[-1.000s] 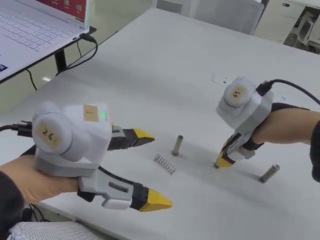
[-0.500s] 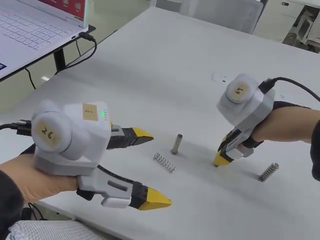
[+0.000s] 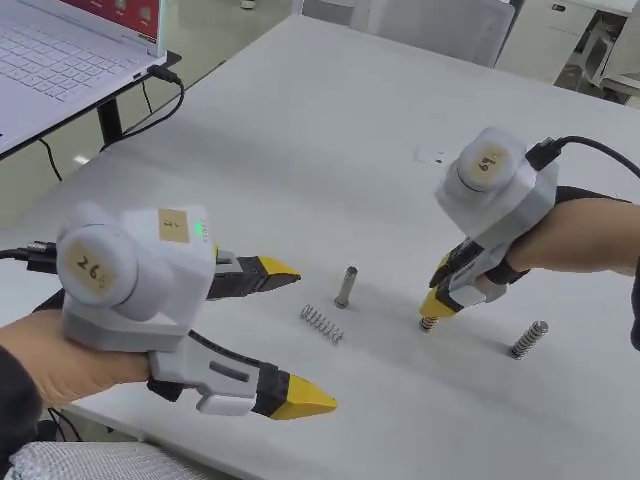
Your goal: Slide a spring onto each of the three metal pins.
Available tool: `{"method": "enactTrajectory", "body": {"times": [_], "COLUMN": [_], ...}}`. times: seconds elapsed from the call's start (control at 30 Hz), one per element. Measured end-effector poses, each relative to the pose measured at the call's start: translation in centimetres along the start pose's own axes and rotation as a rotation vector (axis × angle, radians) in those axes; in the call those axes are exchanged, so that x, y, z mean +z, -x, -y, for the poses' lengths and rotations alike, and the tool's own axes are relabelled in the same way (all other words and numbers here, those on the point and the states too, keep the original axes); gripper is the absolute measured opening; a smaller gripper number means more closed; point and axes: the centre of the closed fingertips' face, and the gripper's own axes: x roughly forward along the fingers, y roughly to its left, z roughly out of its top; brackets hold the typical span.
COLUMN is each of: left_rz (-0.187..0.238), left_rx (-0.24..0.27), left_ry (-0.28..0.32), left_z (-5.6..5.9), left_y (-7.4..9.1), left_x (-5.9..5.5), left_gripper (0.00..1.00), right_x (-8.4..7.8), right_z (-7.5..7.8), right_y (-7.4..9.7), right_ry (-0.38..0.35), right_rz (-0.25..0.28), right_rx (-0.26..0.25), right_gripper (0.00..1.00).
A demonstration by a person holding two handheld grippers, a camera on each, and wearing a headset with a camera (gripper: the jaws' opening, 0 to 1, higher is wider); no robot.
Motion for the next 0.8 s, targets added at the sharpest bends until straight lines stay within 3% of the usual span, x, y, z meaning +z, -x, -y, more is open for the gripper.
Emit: {"method": "enactTrajectory", "body": {"times": [0.43,0.8], "left_rz": [-0.005,-0.006], "left_rx": [0.000,0.002], "left_ry": [-0.008,-0.014], "left_z": [0.1,0.3], "left_y": [0.1,0.4], "left_x": [-0.1,-0.1], "left_gripper": [0.71,0.71], "right_x": [1.8,3.7], "right_z": [-1.5,-4.1], "right_y": [1.8,2.4], "right_ry": [0.031,0.051], "right_rz": [0.045,0.085], "right_rx": [-0.018,0.007], "right_gripper": [0.22,0.22]}}
